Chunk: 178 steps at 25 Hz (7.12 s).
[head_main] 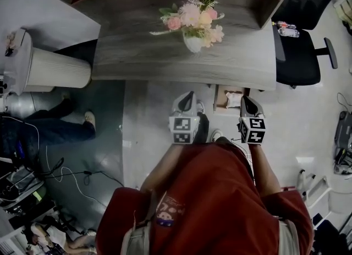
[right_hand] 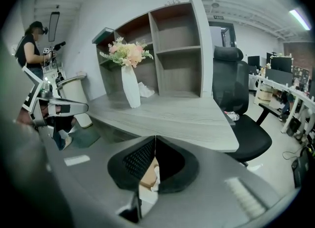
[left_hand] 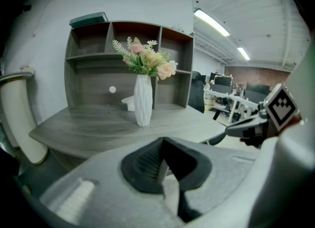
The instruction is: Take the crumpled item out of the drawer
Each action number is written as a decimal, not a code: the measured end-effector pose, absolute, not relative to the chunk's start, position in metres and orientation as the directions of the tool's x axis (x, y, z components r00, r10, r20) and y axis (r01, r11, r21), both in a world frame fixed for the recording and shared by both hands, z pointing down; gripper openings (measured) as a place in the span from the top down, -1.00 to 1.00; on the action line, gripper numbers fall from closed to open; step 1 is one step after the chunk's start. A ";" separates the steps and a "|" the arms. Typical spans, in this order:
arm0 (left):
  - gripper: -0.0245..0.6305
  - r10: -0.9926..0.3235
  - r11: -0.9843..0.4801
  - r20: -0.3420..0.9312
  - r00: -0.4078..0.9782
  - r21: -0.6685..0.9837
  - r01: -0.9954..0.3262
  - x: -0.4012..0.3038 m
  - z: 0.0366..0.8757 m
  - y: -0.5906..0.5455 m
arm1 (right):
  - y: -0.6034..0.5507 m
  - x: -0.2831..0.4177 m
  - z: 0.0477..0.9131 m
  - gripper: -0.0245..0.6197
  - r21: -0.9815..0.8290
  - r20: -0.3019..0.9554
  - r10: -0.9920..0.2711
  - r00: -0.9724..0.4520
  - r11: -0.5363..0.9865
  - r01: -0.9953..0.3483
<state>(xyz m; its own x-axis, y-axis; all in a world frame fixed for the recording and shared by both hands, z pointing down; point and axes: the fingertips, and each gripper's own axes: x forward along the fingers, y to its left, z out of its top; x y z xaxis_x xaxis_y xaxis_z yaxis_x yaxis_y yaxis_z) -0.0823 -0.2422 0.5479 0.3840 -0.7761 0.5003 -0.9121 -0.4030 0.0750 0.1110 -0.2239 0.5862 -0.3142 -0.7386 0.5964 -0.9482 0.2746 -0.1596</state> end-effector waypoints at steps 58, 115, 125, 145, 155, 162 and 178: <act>0.93 -0.631 -0.419 0.676 0.381 0.116 -0.901 -0.100 0.661 -0.233 | -0.211 0.080 0.850 0.67 -0.099 0.939 -0.278 -0.202 0.345 -0.933; 0.93 -0.708 -0.421 0.589 0.388 0.089 -0.903 -0.079 0.610 -0.223 | -0.189 0.096 0.713 0.91 -0.154 0.835 -0.438 -0.334 0.397 -0.905; 0.93 -0.718 -0.426 0.570 0.400 0.096 -0.900 -0.069 0.601 -0.227 | -0.190 0.091 0.670 0.91 -0.192 0.790 -0.472 -0.391 0.415 -0.889; 0.93 -0.739 -0.412 0.532 0.413 0.127 -0.902 -0.063 0.563 -0.236 | -0.227 0.102 0.567 0.91 -0.180 0.632 -0.667 -0.395 0.369 -0.912; 0.93 -0.766 -0.449 0.487 0.419 0.060 -0.892 -0.059 0.540 -0.240 | -0.232 0.112 0.551 0.91 -0.137 0.553 -0.768 -0.323 0.299 -0.944; 0.93 -0.765 -0.451 0.486 0.423 0.065 -0.890 -0.058 0.540 -0.240 | -0.233 0.113 0.548 0.91 -0.137 0.542 -0.778 -0.319 0.293 -0.946; 0.93 -0.778 -0.440 0.470 0.417 0.066 -0.895 -0.059 0.535 -0.240 | -0.232 0.111 0.550 0.91 -0.140 0.550 -0.765 -0.335 0.311 -0.940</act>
